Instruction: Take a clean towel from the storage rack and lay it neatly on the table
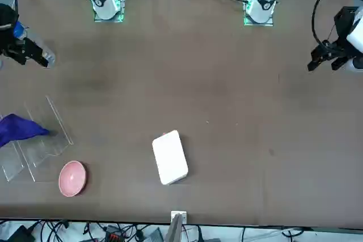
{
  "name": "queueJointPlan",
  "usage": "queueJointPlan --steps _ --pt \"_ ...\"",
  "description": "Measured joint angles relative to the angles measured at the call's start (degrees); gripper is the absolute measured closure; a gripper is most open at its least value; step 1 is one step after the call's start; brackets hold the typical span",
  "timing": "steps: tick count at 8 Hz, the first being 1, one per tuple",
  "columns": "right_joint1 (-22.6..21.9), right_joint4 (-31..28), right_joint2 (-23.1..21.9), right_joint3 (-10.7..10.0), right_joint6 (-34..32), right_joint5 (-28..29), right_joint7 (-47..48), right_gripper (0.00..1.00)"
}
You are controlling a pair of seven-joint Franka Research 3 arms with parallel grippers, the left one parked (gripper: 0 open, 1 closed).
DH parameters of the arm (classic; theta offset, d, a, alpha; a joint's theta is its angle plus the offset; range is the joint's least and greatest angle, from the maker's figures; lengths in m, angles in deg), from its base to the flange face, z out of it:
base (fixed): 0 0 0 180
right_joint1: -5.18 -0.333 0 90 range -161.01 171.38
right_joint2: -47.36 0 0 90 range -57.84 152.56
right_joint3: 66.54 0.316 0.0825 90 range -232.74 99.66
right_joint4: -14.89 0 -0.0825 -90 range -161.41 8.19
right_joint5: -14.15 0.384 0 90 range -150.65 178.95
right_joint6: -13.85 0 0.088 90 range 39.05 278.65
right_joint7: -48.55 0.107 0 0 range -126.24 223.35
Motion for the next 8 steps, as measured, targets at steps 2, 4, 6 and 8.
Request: queueJointPlan --steps 2,4,6,8 --pt "0.0 0.0 0.0 0.1 -0.4 0.0 0.0 0.0" --pt "-0.1 0.0 0.2 0.2 -0.5 0.0 -0.1 0.0" --pt "-0.1 0.0 0.4 0.2 -1.0 0.0 -0.1 0.0" --pt "-0.1 -0.1 0.6 0.2 -2.7 -0.1 -0.1 0.0"
